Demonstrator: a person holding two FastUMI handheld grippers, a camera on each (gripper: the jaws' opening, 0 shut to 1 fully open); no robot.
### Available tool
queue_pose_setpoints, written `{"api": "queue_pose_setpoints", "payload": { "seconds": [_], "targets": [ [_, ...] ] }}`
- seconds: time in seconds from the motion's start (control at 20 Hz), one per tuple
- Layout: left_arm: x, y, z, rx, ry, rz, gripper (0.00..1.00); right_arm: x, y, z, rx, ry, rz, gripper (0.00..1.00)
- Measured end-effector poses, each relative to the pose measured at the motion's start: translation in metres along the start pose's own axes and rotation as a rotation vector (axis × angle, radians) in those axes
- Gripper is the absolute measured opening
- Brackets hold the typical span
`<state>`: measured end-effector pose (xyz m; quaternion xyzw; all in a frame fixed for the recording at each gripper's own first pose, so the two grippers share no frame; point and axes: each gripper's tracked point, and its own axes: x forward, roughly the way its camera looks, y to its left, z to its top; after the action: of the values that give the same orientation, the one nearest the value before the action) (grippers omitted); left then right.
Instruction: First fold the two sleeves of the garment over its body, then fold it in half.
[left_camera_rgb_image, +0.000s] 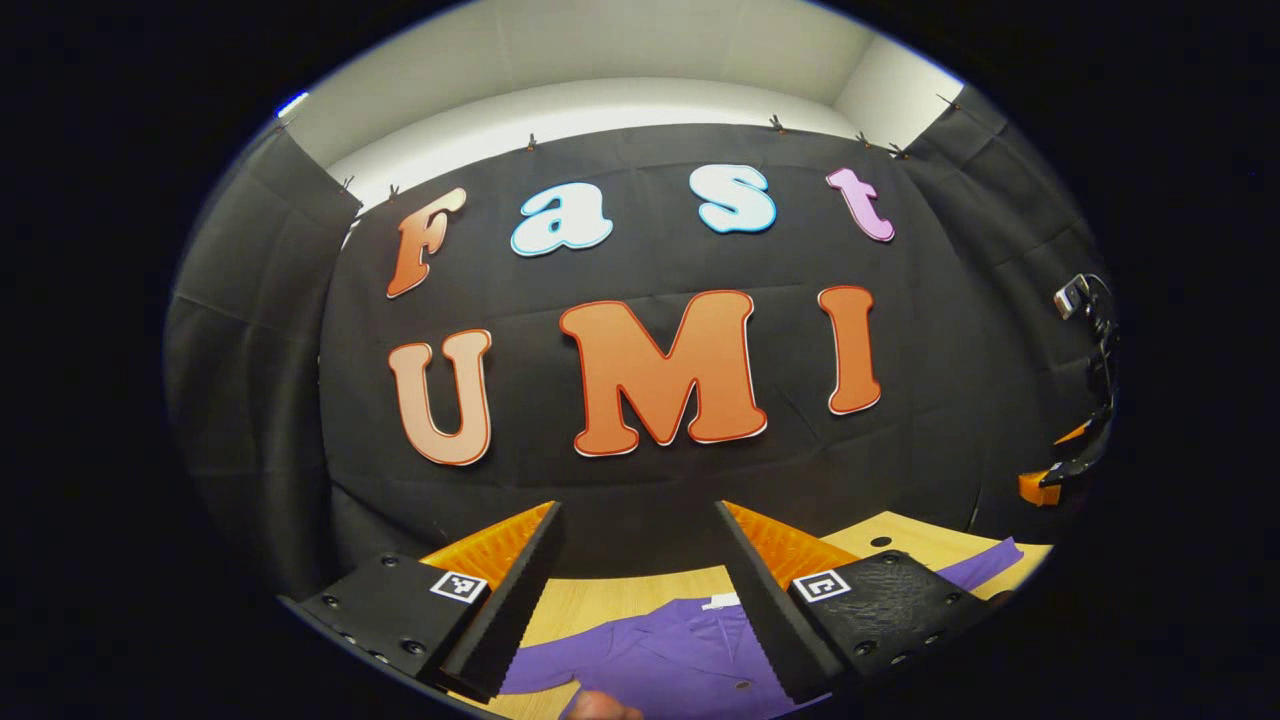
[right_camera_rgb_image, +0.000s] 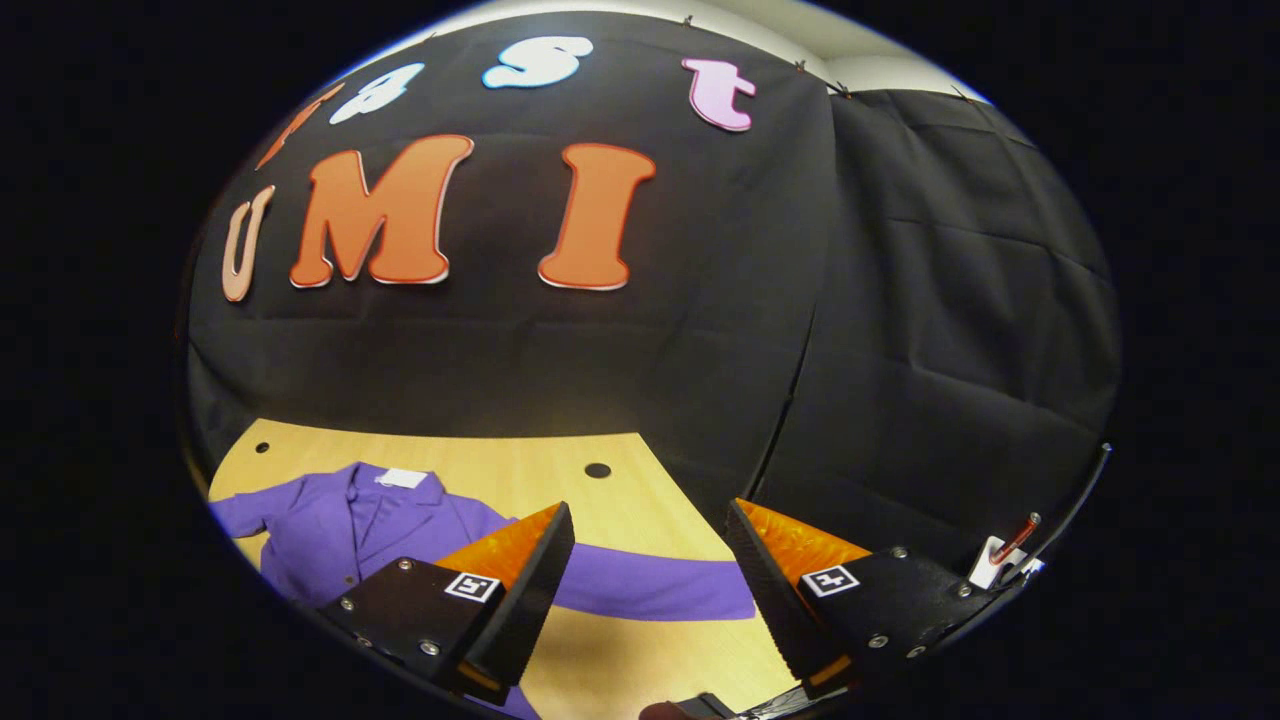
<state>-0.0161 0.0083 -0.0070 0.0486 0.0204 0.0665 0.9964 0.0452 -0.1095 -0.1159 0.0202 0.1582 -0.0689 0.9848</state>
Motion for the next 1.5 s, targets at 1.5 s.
{"api": "queue_pose_setpoints", "payload": {
  "seconds": [1.5],
  "targets": [
    [-0.031, -0.005, -0.041, 0.156, 0.24, 0.275, 0.98, 0.171, -0.085, -0.227, 0.223, 0.92, 0.067, 0.94]
  ]
}}
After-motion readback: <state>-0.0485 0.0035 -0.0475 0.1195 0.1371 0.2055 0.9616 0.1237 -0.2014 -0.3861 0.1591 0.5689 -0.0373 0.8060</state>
